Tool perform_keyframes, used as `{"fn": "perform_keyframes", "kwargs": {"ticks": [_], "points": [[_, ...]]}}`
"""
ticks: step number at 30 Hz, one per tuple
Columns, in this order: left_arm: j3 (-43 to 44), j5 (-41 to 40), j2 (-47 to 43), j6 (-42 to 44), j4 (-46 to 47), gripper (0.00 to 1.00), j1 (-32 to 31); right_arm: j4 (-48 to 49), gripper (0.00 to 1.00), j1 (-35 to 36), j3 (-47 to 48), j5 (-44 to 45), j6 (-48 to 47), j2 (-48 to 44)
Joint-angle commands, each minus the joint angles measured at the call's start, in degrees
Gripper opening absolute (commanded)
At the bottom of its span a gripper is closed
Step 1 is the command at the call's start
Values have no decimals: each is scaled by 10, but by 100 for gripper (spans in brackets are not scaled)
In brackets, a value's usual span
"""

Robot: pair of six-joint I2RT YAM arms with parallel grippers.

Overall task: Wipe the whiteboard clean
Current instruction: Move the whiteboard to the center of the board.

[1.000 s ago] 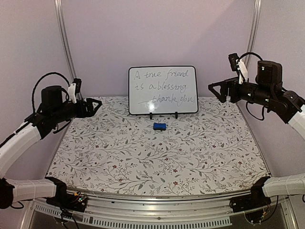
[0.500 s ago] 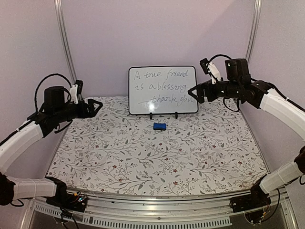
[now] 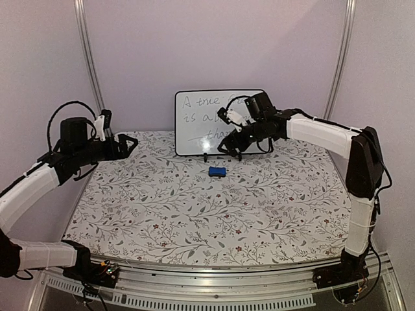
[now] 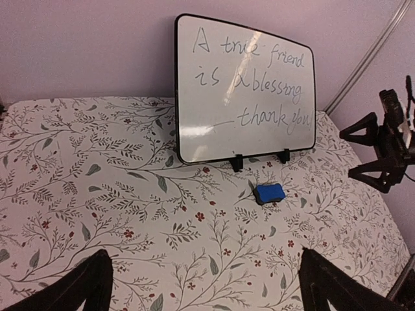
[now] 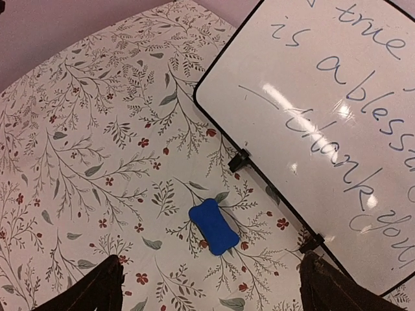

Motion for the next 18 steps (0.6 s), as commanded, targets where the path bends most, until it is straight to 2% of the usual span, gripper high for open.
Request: {"fn": "perform_keyframes", "kwargs": {"ticks": [1,10,18], "points": [[5,12,-2,-3,13,100,12,-14,93,2,25,-13,-59,58],[3,17,3,-5,16,100,22,0,90,13,41,-2,-106,151],[2,18,4,-5,16,100,24,22,85,14,47,-6,-128,187]]}}
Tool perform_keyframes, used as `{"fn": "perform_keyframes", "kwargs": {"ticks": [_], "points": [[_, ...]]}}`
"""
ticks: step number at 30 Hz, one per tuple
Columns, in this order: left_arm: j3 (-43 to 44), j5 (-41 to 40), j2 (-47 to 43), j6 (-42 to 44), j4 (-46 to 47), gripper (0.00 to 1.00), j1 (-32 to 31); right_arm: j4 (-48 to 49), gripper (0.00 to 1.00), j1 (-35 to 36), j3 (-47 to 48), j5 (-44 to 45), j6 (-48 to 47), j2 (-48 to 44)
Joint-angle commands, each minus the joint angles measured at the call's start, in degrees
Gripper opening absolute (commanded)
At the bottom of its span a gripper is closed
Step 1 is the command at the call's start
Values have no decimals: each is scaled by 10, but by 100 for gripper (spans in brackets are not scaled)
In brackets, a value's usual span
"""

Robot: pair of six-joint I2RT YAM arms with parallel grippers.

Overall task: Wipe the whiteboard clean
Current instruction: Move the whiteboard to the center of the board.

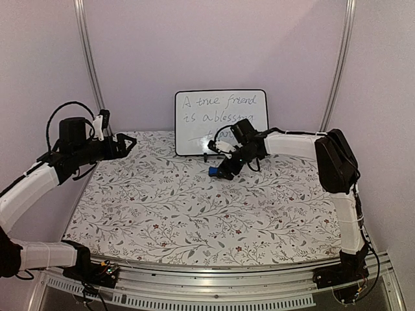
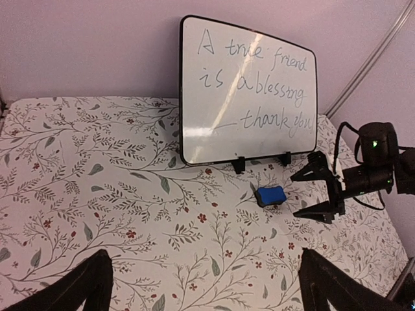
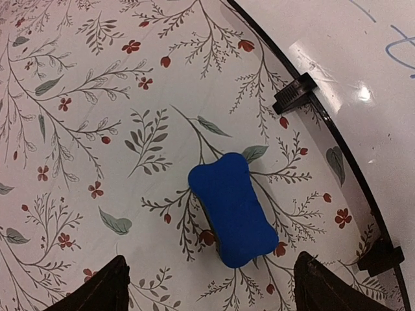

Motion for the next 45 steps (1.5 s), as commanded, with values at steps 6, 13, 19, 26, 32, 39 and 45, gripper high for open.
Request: {"fn": "perform_keyframes", "kwargs": {"ticks": [6,13,19,26,32,39,45], "points": [[1,4,1,-1,14,100,8,38,84,3,35,21,-33,47],[1,4,3,0,13,100,9,45,82,3,60,32,-43,84],[2,4,3,0,11,100,9,43,70,3,56,17,-40,97],[3,5,3,-1,10,100,9,49,41,3,29,2,-30,89],[1,-5,7,-6,11,100,7,94,35,3,-79,56,15,26],[12,-84,50,-86,-9,100,-63,131,36,-9,-279,155,117,-111],[46,-127,154,-130,59,100,-163,129,44,-28,-408,215,235,-211]]}}
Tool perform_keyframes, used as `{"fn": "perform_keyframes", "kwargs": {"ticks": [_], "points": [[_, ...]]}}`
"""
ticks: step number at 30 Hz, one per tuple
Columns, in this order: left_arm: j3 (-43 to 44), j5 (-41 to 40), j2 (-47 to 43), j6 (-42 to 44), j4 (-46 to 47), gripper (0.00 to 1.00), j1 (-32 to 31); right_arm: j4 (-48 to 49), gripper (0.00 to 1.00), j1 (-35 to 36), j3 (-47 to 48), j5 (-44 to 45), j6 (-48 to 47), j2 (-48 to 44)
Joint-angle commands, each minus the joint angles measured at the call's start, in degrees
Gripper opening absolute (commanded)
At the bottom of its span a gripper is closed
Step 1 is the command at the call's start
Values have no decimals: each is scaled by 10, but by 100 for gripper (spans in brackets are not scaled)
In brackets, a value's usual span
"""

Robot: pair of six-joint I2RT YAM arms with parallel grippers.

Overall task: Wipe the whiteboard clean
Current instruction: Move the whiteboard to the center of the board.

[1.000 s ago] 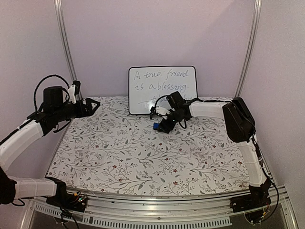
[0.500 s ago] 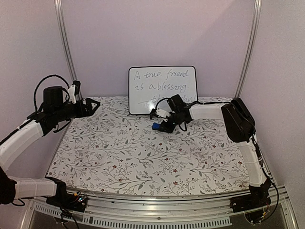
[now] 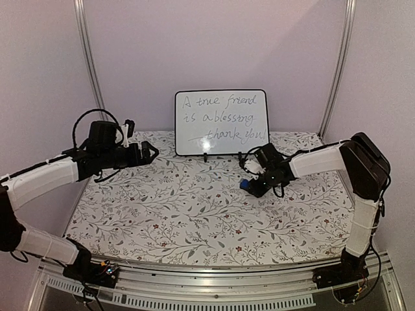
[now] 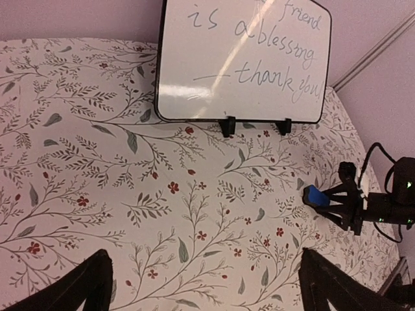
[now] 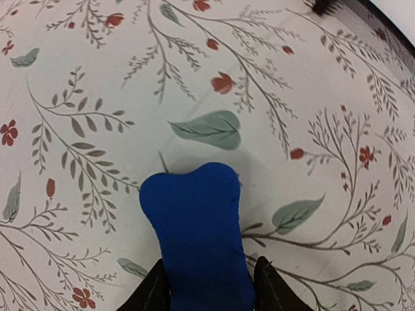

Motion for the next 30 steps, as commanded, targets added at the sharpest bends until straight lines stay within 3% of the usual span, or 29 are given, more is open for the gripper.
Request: {"fn": "perform_keyframes", "kwargs": {"ticks": [1,5,8,12,19,30], "points": [[50,-49,88,-43,62,100,-67,-18,47,-15,-71,77,118,-56],[136,-68,210,-39,72,100,-119,-48,80,-16,-86,143,167,-83],[226,-91,299,-26,67,100,-147,-60,91,-25,-91,159,188,-115],[298,-120,389,-5,65,100,-160,-64,97,-39,-89,149,210,-180],[398,-97,504,-4,57,99,-161,-64,98,-39,-80,156,219,-243],[516,-141,630,10,26,74,-164,-58,98,-40,-72,140,255,-290]]}}
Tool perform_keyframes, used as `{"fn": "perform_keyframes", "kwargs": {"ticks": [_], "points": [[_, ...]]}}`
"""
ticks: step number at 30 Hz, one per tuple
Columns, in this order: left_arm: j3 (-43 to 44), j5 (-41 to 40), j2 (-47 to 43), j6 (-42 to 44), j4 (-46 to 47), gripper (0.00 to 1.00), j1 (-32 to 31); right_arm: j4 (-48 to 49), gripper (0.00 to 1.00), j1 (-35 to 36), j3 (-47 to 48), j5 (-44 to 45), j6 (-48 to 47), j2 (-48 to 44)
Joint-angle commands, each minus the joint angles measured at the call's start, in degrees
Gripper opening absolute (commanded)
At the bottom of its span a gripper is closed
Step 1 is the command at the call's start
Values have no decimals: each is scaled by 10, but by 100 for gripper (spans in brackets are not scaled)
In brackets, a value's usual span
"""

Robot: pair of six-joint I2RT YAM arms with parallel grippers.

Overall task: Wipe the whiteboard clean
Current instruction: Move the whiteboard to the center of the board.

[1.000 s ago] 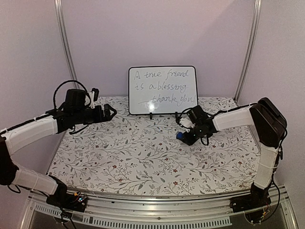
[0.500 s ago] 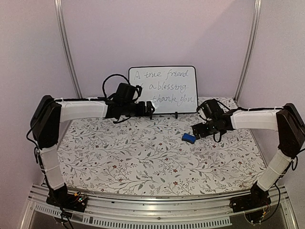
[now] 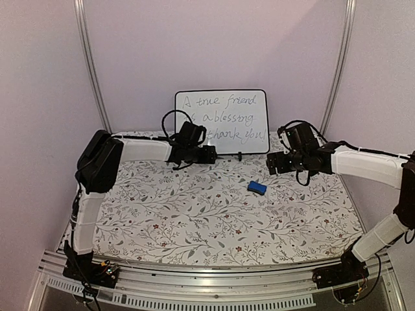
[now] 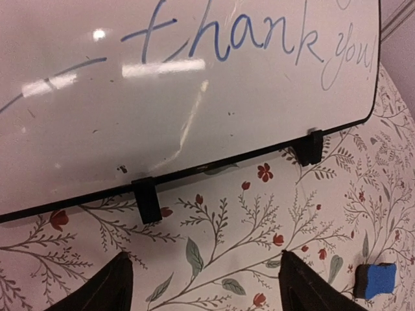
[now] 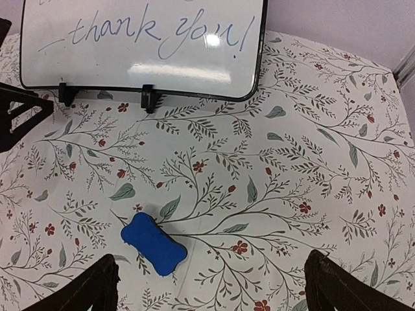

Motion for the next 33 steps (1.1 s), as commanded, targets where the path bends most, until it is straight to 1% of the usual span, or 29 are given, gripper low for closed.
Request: {"fn": "perform_keyframes", "kwargs": {"ticks": [1,5,9,13,15,19,21,23,25,27,29,30,32,33], "points": [[58,-38,39,18,-26,71,-4,3,98,-2,19,-10,30,-14],[108,-61,79,31,-52,63,-4,9,99,-3,44,-34,53,6],[142,-79,103,36,-74,62,-4,24,98,-3,57,-53,71,23],[145,-88,109,25,-88,62,-4,36,98,-3,80,-67,77,46],[144,-92,111,22,-89,61,-4,39,97,-3,98,-78,78,72],[148,-88,120,22,-87,55,-4,44,96,-4,142,-101,89,122],[152,-85,125,23,-87,53,-4,44,95,-7,163,-107,96,149],[155,-82,130,26,-86,48,-3,44,92,-11,184,-116,102,170],[159,-83,136,28,-89,46,-3,46,89,-15,204,-127,108,192],[162,-82,139,28,-90,41,0,48,83,-19,224,-136,111,212],[160,-82,139,29,-90,39,0,47,79,-21,244,-145,111,241],[159,-82,140,29,-89,32,1,46,76,-21,254,-147,110,251],[158,-82,139,30,-88,25,1,43,72,-21,278,-150,109,277],[157,-82,140,31,-87,19,1,39,71,-21,287,-151,108,290]]}}
